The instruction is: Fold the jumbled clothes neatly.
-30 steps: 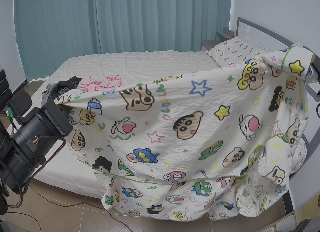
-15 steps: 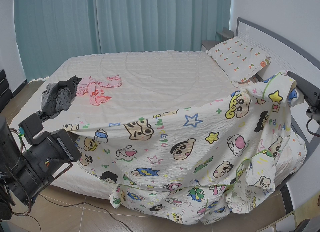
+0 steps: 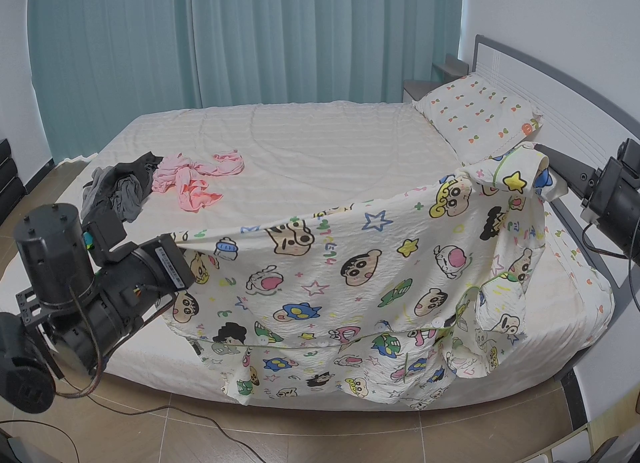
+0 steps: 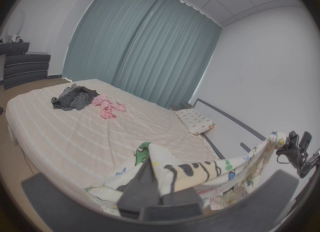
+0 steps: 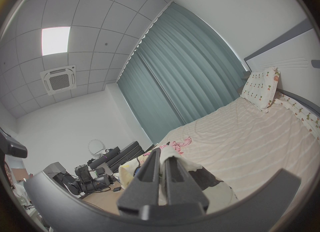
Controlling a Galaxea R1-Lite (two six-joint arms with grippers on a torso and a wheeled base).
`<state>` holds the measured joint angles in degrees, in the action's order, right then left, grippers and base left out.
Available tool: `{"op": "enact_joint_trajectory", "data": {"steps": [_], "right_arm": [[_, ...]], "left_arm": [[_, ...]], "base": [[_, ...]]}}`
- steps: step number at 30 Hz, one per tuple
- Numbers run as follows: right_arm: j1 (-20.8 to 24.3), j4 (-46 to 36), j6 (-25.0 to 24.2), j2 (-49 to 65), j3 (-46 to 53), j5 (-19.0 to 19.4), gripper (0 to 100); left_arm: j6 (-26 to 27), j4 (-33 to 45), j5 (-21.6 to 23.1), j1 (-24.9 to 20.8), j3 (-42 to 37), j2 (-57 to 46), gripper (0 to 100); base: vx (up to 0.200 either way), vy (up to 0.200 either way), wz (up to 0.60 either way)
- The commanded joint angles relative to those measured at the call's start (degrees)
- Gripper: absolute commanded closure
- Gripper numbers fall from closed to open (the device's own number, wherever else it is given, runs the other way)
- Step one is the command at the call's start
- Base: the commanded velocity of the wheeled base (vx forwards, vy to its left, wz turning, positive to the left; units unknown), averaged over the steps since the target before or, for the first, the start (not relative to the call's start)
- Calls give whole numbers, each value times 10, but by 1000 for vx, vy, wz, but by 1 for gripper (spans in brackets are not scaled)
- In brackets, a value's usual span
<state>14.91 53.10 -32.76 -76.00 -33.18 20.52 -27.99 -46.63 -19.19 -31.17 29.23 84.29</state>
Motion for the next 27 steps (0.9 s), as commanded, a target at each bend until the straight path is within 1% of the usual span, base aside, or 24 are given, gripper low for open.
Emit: {"op": "enact_joint_trajectory", "data": {"steps": [1, 7, 10, 20, 22, 26, 27], "right_arm": [[-21, 12, 1, -47, -6, 5, 100], [-40, 17, 1, -72, -28, 9, 100], [-46, 17, 1, -88, -50, 22, 100], [-52, 17, 4, -160, -100, 23, 100], [-58, 18, 7, -190, -109, 22, 100], [-66, 37, 8, -232, -121, 20, 100], [-70, 47, 8, -252, -123, 19, 100]], "left_arm": [[0, 0, 4, 22, 40, 58, 100], [1, 1, 24, 37, 89, 109, 100], [2, 0, 24, 41, 114, 142, 100], [2, 1, 26, 57, 192, 241, 100], [2, 5, 34, 65, 230, 282, 100], [3, 2, 51, 69, 260, 338, 100], [5, 3, 51, 71, 271, 356, 100]], "base": [[200, 0, 0], [200, 0, 0], [200, 0, 0], [200, 0, 0], [200, 0, 0], [200, 0, 0], [0, 0, 0]]}}
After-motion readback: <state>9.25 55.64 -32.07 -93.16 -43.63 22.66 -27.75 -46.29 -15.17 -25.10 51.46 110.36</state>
